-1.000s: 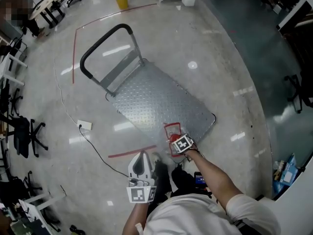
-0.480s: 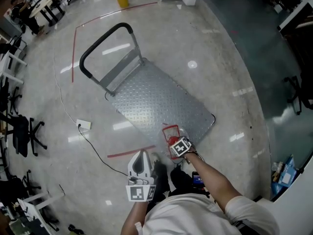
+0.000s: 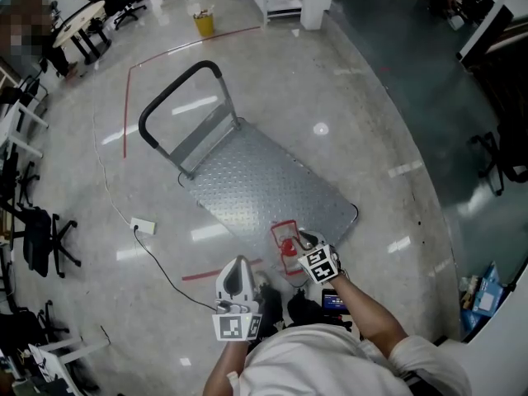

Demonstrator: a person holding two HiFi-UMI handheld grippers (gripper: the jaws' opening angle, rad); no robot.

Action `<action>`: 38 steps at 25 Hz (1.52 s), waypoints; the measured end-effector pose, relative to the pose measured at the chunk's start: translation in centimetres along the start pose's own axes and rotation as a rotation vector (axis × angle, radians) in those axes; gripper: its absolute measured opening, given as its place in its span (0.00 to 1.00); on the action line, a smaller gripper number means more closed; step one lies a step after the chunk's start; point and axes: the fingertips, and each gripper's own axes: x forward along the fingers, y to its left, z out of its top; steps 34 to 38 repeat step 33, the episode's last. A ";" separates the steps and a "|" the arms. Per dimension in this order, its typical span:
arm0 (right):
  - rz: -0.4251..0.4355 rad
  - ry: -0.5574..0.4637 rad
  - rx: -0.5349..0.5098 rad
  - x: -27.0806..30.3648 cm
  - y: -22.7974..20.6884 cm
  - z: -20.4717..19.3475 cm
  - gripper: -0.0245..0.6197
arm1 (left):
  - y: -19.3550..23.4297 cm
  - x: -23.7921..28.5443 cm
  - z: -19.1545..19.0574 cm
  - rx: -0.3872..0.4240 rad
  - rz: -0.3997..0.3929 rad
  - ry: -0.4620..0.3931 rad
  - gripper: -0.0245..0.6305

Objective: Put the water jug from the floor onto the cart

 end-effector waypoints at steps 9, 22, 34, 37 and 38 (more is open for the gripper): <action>-0.171 -0.665 0.045 -17.9 0.4 11.2 0.06 | -2.6 -1.2 2.0 0.006 -0.028 -0.052 0.04; -0.143 -0.636 0.062 -18.4 0.2 9.8 0.06 | -4.4 -1.4 2.0 0.014 -0.044 -0.062 0.04; -0.133 -0.635 0.054 -17.5 1.0 10.4 0.06 | -3.1 -1.5 2.3 0.019 -0.035 -0.066 0.04; -0.133 -0.635 0.054 -17.5 1.0 10.4 0.06 | -3.1 -1.5 2.3 0.019 -0.035 -0.066 0.04; -0.133 -0.635 0.054 -17.5 1.0 10.4 0.06 | -3.1 -1.5 2.3 0.019 -0.035 -0.066 0.04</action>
